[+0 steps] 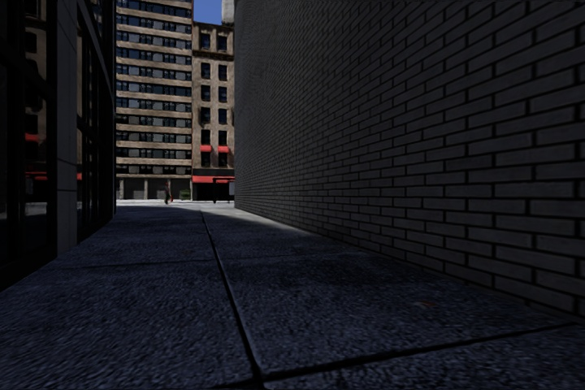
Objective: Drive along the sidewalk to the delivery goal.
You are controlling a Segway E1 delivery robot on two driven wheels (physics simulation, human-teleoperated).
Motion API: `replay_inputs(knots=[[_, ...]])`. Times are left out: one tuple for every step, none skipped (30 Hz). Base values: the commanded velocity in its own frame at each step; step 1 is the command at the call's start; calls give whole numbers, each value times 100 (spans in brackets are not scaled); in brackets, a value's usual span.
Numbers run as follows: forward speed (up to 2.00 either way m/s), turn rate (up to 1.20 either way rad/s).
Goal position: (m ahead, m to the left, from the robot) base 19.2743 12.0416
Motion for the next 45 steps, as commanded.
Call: replay_inputs(knots=[[173, 16], [173, 16], [173, 16], [176, 16], [177, 16], [177, 16], [177, 16], [178, 16], [180, 16], [180, 16], [184, 16], [187, 16], [189, 17], [189, 17], [191, 17], [191, 17], [191, 19], [191, 19], [191, 21], [192, 21], [192, 21], [192, 22], [192, 22], [192, 25], [192, 25], [194, 26], [200, 27], [200, 27], [200, 27], [200, 28], [200, 28], [200, 28], [200, 29], [200, 31], [200, 34], [200, 34], [200, 37], [200, 38], [200, 38], [200, 38], [200, 39], [200, 39], [200, 48], [200, 48], [200, 52]])
